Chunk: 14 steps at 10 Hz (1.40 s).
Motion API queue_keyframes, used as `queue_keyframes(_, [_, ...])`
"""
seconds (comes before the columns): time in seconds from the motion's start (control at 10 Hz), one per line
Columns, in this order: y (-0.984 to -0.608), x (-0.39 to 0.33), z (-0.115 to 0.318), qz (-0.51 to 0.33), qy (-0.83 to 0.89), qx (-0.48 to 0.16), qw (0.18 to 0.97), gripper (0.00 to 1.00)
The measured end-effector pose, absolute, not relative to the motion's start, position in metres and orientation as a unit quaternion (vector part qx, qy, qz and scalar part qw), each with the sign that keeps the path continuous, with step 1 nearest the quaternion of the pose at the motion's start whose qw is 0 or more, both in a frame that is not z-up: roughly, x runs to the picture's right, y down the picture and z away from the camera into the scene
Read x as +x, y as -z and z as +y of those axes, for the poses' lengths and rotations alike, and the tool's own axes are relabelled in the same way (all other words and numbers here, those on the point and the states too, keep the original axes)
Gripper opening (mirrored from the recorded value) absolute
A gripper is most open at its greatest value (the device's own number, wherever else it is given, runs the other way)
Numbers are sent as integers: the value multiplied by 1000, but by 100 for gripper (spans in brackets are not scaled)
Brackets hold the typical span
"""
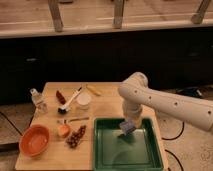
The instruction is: Place sponge in tray
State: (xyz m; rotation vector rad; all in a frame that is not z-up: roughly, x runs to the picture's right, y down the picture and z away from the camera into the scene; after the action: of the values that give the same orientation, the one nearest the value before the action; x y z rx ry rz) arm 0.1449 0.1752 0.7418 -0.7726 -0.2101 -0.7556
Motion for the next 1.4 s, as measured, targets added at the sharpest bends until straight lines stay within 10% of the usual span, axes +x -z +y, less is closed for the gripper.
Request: queue_keyframes(1.4, [-737, 144, 172, -117, 387, -372, 836, 21])
